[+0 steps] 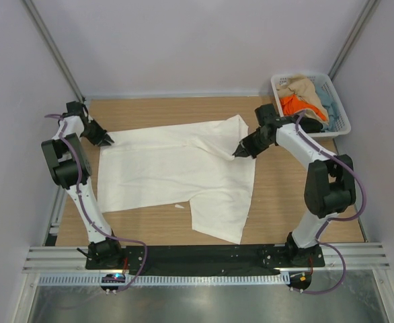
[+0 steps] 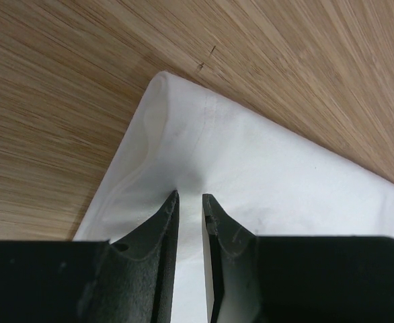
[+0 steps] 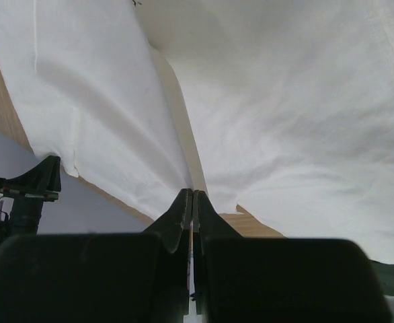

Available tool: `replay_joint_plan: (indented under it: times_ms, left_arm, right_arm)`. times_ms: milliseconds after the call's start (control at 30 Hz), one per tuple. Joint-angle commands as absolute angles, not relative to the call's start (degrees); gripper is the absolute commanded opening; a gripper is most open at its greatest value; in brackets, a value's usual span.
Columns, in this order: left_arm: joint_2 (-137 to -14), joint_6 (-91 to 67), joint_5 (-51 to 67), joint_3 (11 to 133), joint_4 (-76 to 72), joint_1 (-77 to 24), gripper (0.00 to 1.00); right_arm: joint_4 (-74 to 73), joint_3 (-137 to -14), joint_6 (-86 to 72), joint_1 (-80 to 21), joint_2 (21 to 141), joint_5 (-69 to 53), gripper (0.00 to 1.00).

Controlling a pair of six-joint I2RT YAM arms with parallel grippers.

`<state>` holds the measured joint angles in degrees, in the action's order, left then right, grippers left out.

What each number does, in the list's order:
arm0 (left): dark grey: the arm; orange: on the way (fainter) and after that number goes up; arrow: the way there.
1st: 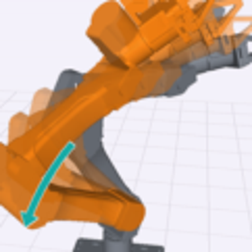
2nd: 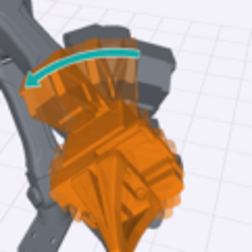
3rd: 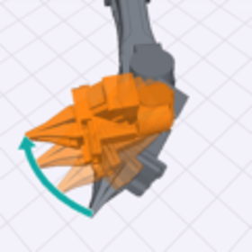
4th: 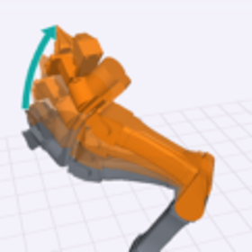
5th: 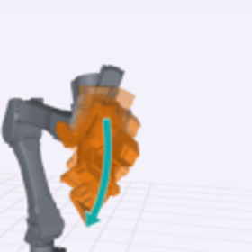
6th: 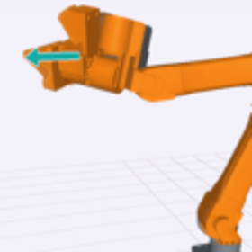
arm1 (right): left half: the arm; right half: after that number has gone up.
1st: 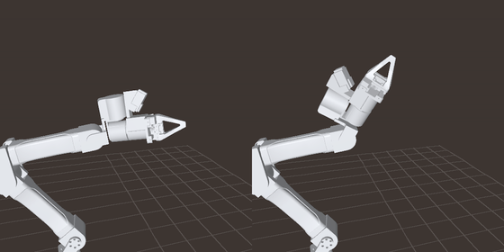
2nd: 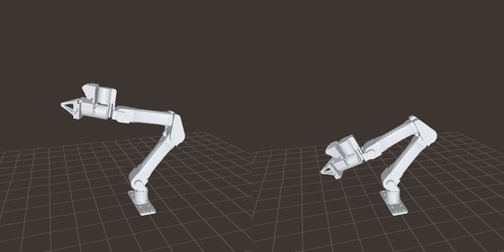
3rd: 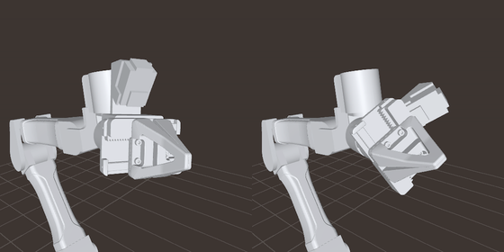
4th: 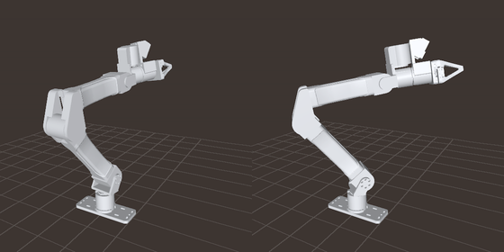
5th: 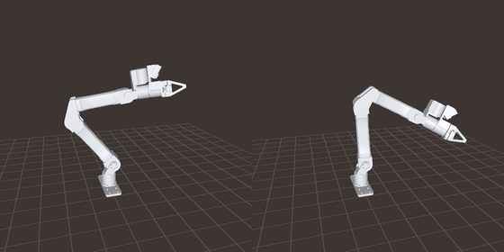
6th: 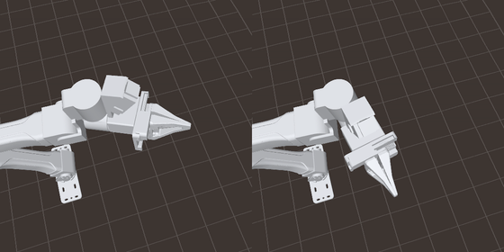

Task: Fold and stack the t-shirts
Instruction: Fold the tshirt

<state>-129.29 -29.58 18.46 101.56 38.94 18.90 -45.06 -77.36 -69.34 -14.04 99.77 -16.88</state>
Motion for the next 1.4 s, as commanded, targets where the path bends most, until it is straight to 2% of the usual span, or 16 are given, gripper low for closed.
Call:
replay_joint_plan:
  times_ms: [0, 533, 600, 633, 700, 767, 800, 833, 933, 1167, 1367]
  left_arm:
    - [-129.55, -29.36, 19.33, 103.27, 40.52, 19.34, 0.21]
    - [-128.14, -29.09, 19.25, 102.83, 40.34, 19.34, 0.21]
    - [-128.06, -29.18, 19.42, 102.83, 40.26, 19.34, 0.21]
    - [-127.97, -29.27, 19.51, 103.09, 40.17, 19.25, 0.22]
    - [-127.97, -29.44, 19.69, 103.45, 40.08, 19.25, 0.23]
    - [-127.97, -29.71, 20.47, 104.06, 39.99, 19.34, 0.26]
    - [-127.97, -29.79, 20.74, 104.24, 39.73, 19.25, 0.27]
    - [-127.97, -29.79, 21.0, 104.33, 39.64, 19.25, 0.28]
    - [-128.06, -30.06, 23.02, 104.15, 38.24, 19.25, 0.3]
    - [-129.55, -30.67, 25.75, 104.24, 38.06, 19.07, 0.27]
    - [-129.46, -30.5, 26.02, 103.27, 38.23, 18.9, 0.27]
  right_arm:
    - [-42.72, -74.54, -74.53, -14.24, 95.63, -17.49, 0.01]
    - [-35.87, -65.76, -79.62, -15.29, 96.78, -18.46, 0.02]
    - [-34.64, -63.82, -81.21, -15.03, 95.72, -19.16, 0.09]
    - [-34.89, -63.63, -80.51, -14.77, 95.63, -18.64, 0.19]
    - [-35.77, -65.21, -74.75, -13.02, 96.15, -16.62, 0.25]
    - [-39.1, -71.6, -67.97, -11.87, 98.6, -9.02, 0.37]
    - [-39.81, -74.41, -58.8, -11.52, 100.27, -6.36, 0.38]
    - [-40.25, -79.92, -54.88, -11.43, 101.68, -3.11, 0.47]
    - [-35.1, -88.47, -40.58, -10.47, 109.23, 3.42, 0.56]
    - [-24.18, -105.71, -25.77, -8.35, 125.85, -1.47, 0.57]
    - [-21.1, -114.87, -25.93, -7.38, 133.59, -9.4, 0.55]
